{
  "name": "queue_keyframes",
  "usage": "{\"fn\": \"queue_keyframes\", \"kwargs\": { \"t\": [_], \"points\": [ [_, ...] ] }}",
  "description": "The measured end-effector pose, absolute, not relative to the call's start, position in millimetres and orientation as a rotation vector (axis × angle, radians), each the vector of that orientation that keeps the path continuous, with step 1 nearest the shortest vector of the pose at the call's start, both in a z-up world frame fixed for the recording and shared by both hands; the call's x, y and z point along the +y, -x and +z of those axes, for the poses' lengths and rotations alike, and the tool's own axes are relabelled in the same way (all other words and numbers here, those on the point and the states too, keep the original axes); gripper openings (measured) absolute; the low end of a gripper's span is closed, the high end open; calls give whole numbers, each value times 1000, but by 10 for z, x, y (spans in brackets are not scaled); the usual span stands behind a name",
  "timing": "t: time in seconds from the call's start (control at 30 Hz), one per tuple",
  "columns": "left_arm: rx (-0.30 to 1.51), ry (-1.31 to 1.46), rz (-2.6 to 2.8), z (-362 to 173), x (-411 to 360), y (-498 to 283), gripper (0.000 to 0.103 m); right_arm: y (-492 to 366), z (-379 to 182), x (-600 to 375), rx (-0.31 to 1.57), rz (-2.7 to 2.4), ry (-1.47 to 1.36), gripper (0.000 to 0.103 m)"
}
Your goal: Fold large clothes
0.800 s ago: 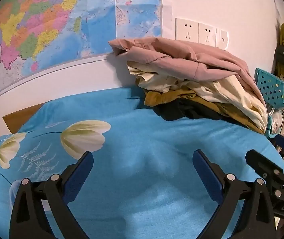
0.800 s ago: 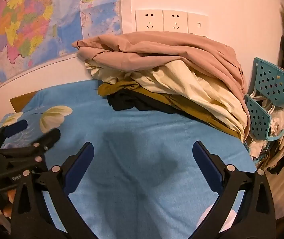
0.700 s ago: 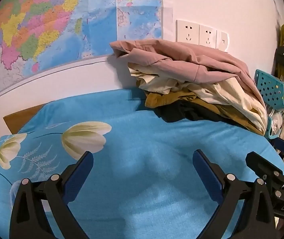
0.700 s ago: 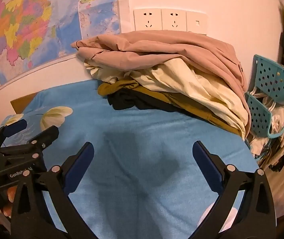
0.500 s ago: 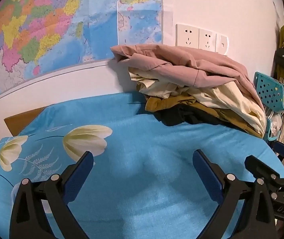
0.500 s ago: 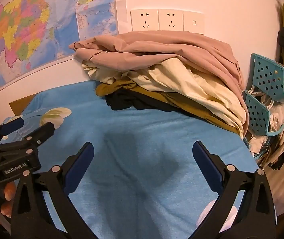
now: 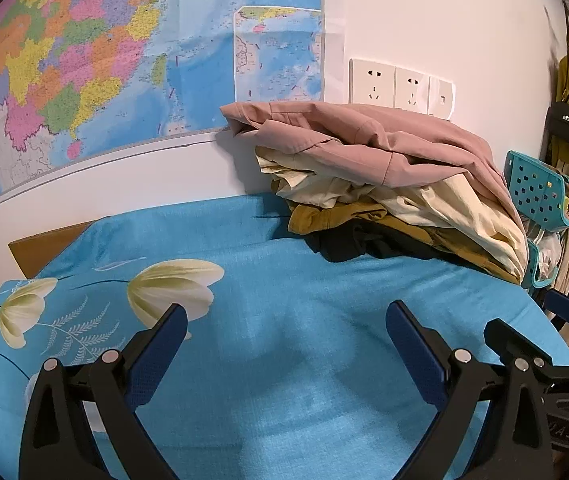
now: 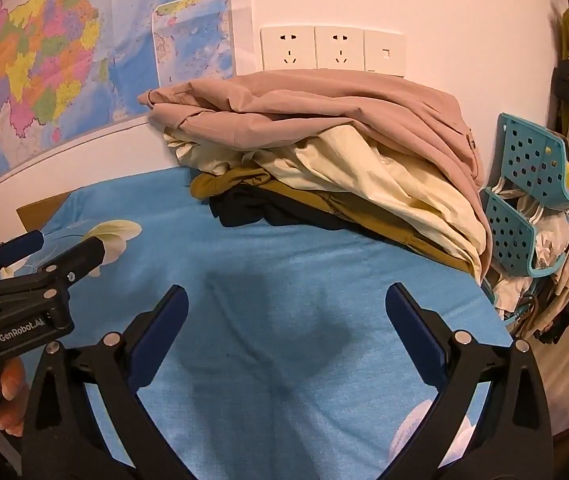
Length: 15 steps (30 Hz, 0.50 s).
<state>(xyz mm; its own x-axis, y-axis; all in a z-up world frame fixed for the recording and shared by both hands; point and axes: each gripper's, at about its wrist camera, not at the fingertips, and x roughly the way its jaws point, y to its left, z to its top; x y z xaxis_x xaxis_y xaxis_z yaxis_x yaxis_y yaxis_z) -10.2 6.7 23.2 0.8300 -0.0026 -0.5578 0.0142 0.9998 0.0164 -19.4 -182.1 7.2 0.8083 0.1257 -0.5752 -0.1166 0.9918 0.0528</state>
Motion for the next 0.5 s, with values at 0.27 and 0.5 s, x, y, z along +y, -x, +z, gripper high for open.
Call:
{"fn": "queue_keyframes", "kwargs": {
  "t": [0.27,0.5],
  "points": [
    [586,-18,-11,262,56,109,96,200,109,-1825,604,127,-15,97],
    [581,-16,-7,285,59,121,96,206,101,-1828,603,129,-17,97]
  ]
}}
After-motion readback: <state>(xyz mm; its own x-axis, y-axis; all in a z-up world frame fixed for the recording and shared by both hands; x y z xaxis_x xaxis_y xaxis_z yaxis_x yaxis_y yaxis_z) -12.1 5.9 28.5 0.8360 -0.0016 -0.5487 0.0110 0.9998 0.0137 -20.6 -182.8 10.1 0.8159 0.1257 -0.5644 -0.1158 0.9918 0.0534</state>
